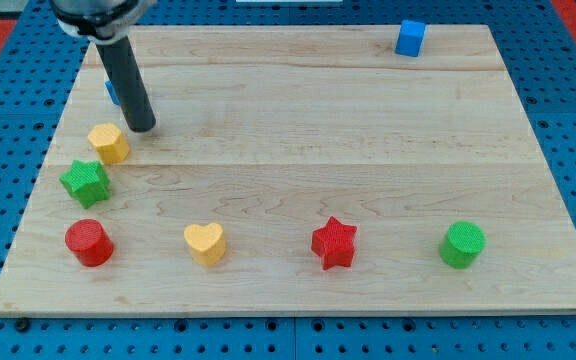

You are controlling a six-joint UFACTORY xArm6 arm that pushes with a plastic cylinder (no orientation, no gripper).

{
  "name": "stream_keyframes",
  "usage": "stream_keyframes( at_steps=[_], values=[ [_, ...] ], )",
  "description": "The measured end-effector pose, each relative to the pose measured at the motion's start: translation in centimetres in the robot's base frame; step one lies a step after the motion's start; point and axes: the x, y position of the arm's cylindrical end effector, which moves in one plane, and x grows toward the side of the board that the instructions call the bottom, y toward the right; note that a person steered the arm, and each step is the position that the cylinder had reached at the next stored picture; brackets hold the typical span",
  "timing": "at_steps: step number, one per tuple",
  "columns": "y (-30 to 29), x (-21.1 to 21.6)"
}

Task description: Push the yellow hexagon and blue triangle vertically to the top side of the green star

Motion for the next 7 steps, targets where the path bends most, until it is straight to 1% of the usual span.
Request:
stream_keyframes(
  at_steps=[1,4,5,6,7],
  values=[
    [-0.9,2.5],
    [-1.0,4.5],
    [-1.8,4.6],
    [-2.1,6.0],
    [-3.3,6.0]
  ],
)
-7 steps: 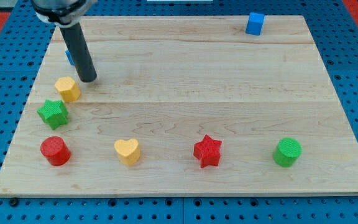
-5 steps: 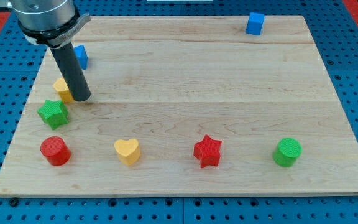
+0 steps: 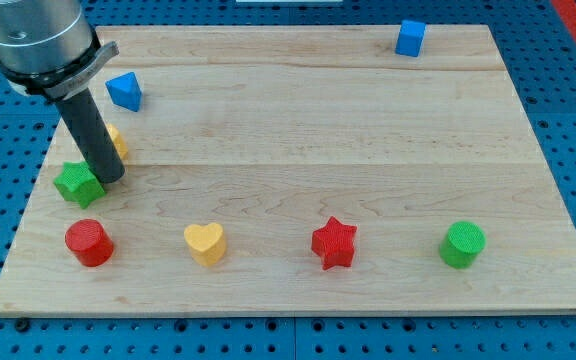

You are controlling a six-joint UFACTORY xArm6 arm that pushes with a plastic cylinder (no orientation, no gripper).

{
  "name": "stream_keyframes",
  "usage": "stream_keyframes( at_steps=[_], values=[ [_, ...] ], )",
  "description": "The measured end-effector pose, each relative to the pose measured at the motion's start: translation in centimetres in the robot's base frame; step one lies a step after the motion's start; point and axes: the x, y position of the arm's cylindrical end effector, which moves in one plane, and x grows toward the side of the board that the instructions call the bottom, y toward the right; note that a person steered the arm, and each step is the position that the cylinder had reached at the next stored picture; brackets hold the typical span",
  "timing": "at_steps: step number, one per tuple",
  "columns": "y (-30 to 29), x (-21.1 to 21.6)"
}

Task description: Push the yellow hexagon and blue triangle vertically to the top side of the green star

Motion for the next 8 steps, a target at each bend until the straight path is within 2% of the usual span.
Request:
stream_keyframes(
  at_steps=[2,4,5,6,7,8],
  values=[
    [-1.1,-2.3],
    [2.2,-2.5],
    [-1.6,-3.8],
    [-1.8,-3.1],
    [5.7,-3.0],
    [10.3,-6.9]
  ],
)
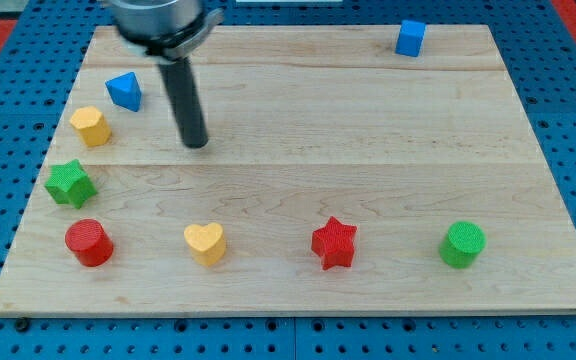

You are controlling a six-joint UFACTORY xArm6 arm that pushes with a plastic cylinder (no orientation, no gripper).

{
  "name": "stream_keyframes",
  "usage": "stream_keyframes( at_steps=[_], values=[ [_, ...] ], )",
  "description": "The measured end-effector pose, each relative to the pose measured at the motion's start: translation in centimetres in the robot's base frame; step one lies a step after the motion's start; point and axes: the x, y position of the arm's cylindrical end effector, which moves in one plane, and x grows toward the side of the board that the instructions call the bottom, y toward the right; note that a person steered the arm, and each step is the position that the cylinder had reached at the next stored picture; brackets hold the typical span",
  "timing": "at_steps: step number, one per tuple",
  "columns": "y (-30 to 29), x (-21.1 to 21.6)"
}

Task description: Push the yellow hexagon and blue triangle vertically to the top side of the green star

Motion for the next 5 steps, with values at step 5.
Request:
stream_keyframes(
  at_steps=[5],
  values=[
    [-3.5,-7.7]
  ],
)
